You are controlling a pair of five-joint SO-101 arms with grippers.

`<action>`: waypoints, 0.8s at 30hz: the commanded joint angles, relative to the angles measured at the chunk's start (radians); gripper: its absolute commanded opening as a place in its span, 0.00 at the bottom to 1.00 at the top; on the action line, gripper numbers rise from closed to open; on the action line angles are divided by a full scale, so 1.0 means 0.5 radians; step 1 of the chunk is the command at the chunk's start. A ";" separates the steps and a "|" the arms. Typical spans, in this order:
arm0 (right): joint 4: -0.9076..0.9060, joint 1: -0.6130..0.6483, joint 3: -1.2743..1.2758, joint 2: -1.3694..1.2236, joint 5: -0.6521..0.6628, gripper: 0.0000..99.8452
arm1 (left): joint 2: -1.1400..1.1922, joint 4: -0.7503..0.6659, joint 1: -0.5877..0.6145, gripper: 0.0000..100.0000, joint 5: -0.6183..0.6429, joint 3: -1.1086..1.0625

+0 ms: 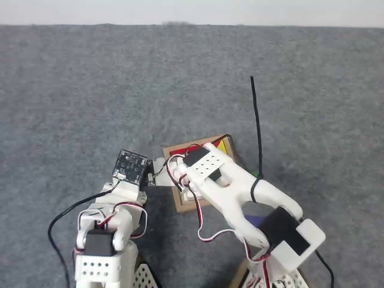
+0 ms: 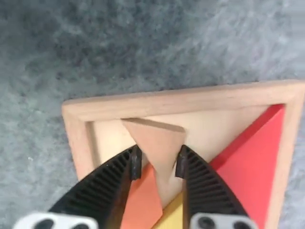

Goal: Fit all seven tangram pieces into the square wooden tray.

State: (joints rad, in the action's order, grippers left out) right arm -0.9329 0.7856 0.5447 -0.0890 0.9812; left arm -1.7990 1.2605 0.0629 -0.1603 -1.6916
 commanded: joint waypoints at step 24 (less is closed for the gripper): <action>0.281 -0.020 0.227 0.597 -0.709 0.11 | -0.034 0.006 0.003 0.02 -0.018 0.020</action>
State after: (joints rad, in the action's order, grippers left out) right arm -0.8301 0.7902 0.6628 0.1396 0.6544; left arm -1.7990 1.2605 0.0614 -0.1619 -1.6916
